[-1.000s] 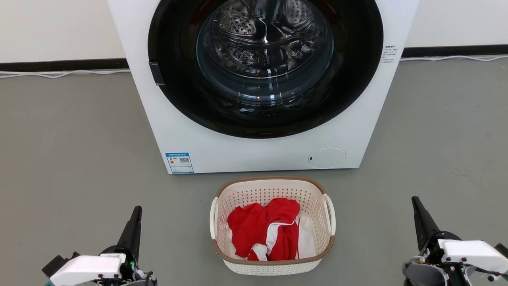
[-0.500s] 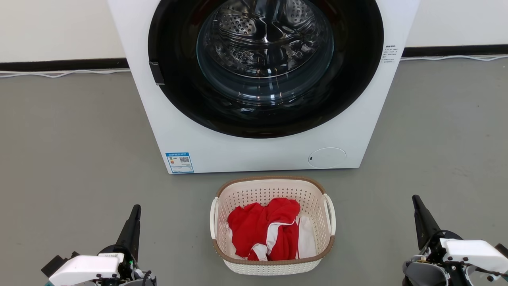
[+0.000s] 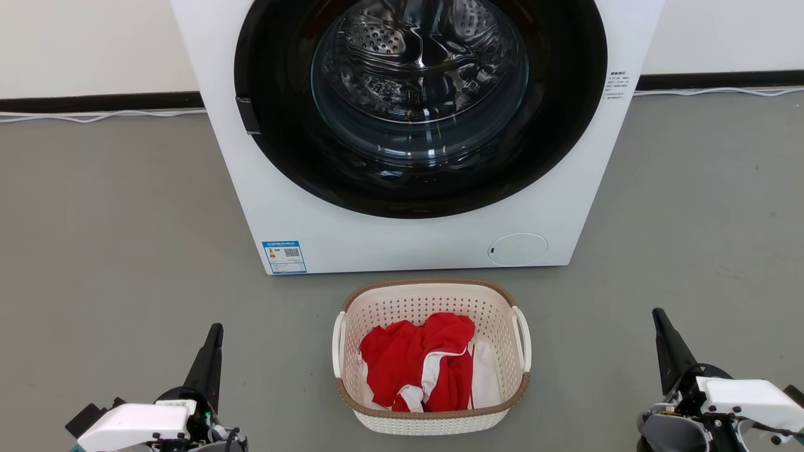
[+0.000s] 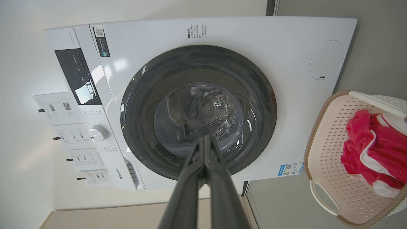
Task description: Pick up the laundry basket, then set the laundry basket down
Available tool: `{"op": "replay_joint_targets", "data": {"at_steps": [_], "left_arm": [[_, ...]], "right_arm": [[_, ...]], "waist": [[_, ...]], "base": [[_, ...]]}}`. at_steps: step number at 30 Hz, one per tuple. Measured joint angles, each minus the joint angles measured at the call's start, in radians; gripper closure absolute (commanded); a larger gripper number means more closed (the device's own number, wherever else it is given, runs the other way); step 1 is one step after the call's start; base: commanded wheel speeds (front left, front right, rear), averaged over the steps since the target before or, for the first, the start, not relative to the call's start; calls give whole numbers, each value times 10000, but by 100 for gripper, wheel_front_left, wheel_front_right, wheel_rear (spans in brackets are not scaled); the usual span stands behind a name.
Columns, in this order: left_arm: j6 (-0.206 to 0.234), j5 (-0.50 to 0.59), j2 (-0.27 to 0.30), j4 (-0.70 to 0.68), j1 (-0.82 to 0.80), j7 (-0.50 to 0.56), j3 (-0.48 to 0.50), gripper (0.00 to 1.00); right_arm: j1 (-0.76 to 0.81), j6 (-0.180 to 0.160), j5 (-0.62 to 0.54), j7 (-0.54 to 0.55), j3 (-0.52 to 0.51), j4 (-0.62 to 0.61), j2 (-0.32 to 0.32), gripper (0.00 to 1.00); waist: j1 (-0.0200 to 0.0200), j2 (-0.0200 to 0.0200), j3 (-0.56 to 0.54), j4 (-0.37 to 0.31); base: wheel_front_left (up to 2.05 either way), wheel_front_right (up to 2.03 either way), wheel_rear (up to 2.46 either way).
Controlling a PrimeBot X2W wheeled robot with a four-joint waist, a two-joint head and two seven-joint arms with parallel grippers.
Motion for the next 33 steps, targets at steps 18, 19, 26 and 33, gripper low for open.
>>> {"op": "replay_joint_targets", "data": {"at_steps": [18,19,26,33], "left_arm": [[-2,-2,0,-2,0,2,0,100],[-2,-2,0,-4,0,0,0,100],[-2,-2,0,-4,0,0,0,100],[-2,-2,0,-6,0,0,0,100]], "right_arm": [[0,0,0,0,0,0,0,100],[0,0,0,0,0,0,0,100],[0,0,0,0,0,-2,0,100],[0,0,0,0,0,-2,0,100]], "waist": [[0,0,0,0],[0,0,0,0],[0,0,0,0],[0,0,0,0]], "base": [[0,0,0],[0,0,0],[0,0,0],[0,0,0]]}}
